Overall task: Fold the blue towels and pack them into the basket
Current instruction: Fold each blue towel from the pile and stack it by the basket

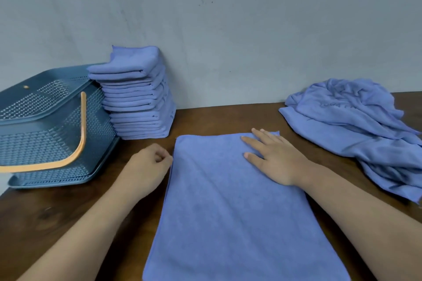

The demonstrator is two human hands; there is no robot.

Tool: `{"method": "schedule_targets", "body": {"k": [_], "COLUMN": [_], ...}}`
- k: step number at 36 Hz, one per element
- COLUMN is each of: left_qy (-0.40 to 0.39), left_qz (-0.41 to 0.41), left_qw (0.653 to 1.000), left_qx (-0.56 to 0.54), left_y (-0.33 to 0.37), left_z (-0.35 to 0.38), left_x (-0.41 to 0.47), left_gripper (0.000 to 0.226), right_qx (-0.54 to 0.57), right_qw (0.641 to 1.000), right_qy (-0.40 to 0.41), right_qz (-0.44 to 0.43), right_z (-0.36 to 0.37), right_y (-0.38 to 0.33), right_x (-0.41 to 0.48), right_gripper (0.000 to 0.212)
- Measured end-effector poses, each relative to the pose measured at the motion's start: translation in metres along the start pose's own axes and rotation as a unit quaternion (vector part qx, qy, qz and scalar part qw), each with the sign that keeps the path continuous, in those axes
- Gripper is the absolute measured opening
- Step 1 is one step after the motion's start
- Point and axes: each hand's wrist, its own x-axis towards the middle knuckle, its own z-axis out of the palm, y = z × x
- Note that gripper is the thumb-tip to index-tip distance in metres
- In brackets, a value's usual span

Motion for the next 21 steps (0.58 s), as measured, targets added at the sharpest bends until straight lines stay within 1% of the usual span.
{"method": "schedule_targets", "body": {"k": [2, 3, 6, 13, 16, 19, 21], "left_qy": [-0.025, -0.030, -0.034, -0.046, -0.026, -0.002, 0.001], "left_qz": [0.002, -0.003, -0.021, -0.030, -0.018, -0.011, -0.017], "left_qw": [0.998, 0.998, 0.995, 0.992, 0.991, 0.985, 0.980], "left_qx": [0.048, 0.061, 0.088, 0.111, 0.127, 0.175, 0.200], "left_y": [0.001, 0.002, 0.005, 0.011, 0.011, 0.009, 0.009], "left_z": [-0.002, -0.003, -0.005, -0.001, 0.001, -0.001, -0.004], "left_x": [-0.022, -0.032, -0.048, -0.052, -0.052, -0.053, -0.052], "left_gripper": [0.022, 0.027, 0.037, 0.032, 0.028, 0.024, 0.022], "right_qx": [-0.001, 0.000, 0.005, 0.001, 0.003, 0.003, 0.001], "right_qw": [1.000, 1.000, 1.000, 1.000, 1.000, 1.000, 1.000], "right_qy": [0.001, 0.001, -0.003, -0.011, -0.014, -0.013, -0.012], "right_qz": [-0.005, -0.006, -0.008, -0.008, -0.010, -0.009, -0.010], "right_z": [0.000, 0.001, 0.002, 0.002, 0.001, 0.001, 0.001], "right_y": [0.002, 0.003, 0.005, 0.006, 0.006, 0.006, 0.006], "right_x": [0.000, 0.001, 0.002, 0.003, 0.002, 0.001, 0.001], "right_gripper": [0.063, 0.063, 0.064, 0.065, 0.066, 0.065, 0.065]}}
